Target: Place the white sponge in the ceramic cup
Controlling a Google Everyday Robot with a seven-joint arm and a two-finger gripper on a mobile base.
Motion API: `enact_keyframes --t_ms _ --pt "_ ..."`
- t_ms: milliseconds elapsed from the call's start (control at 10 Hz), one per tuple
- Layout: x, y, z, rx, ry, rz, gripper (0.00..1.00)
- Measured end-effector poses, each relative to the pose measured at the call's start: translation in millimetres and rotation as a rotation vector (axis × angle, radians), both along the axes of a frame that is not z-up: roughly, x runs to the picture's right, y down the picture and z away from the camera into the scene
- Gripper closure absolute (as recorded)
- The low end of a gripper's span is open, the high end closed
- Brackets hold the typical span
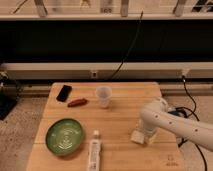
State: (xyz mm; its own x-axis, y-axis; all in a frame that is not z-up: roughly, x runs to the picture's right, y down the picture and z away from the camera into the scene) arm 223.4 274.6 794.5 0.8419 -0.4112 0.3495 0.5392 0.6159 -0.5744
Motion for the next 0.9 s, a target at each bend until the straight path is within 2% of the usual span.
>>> enact_keyframes --t_ms 100,200,400,700,900 --pt "0.8 2.7 -1.7 -0.007 0.001 -0.003 0.93" --pt "2.2 3.7 -1.8 -0.009 0.003 -0.003 0.96" --pt "2.5 3.1 -1.8 -0.008 0.004 -0.002 0.96" --pt "5.1 -21.8 -14.1 0.003 -0.001 -0.007 0.96" --pt "2.2 -30.3 -17.6 0.005 -0.004 -0.015 0.96"
